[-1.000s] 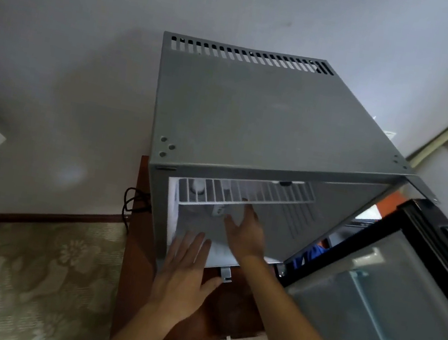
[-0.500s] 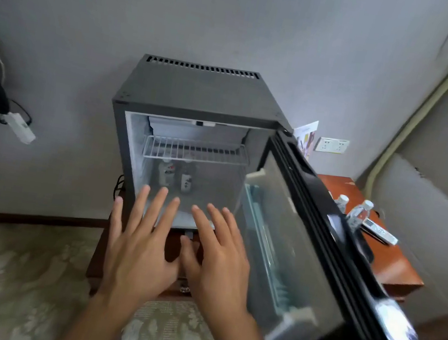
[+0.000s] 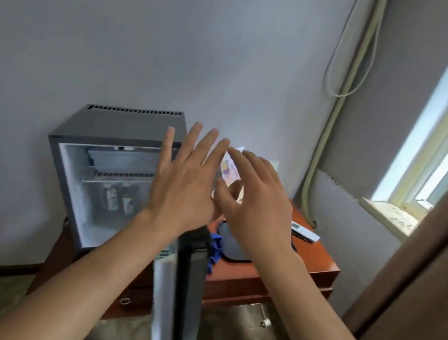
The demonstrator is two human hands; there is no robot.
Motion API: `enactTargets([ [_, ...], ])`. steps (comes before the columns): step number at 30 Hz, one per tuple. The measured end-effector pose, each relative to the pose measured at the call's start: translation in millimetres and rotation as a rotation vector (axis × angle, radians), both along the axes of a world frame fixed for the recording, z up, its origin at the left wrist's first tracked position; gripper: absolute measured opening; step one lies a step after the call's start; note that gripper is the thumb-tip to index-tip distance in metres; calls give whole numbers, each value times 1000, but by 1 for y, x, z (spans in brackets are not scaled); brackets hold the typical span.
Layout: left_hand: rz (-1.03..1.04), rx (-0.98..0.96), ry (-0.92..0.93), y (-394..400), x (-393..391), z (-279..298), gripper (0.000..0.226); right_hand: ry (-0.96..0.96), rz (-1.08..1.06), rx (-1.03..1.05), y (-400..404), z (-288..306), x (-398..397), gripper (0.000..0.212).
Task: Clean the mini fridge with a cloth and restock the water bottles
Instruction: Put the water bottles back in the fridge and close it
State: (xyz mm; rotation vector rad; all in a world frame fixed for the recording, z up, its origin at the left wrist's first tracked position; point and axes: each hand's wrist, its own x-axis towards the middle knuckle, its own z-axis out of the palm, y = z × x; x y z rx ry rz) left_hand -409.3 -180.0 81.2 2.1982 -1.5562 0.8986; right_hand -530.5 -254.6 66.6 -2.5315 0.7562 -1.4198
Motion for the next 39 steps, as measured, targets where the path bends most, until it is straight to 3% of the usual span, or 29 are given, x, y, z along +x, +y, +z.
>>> enactTargets([
  [5, -75, 105, -13, -95, -31, -4, 85, -56, -171, 5, -79, -13, -45, 49],
  [9, -141, 193, -33, -193, -39, -25, 80, -25, -281, 88, -153, -38, -73, 46],
  [16, -126, 355, 53, -365, 2, -91, 76, 206, -309, 256, -324, -106, -68, 54],
  [22, -67, 476, 231, -448, 26, -179, 77, 431, -260, 410, -434, -173, -29, 57],
  [27, -125, 549, 469, -498, 20, -249, 50, 530, -131, 536, -498, -235, 6, 57],
  [30, -145, 591, 575, -527, 15, -273, 48, 594, -89, 560, -531, -257, 28, 53],
  [36, -23, 707, 538, -560, 22, -311, 74, 768, 14, 626, -573, -300, 59, 39],
  [39, -8, 706, 497, -566, 23, -324, 72, 759, 15, 677, -577, -314, 65, 34],
])
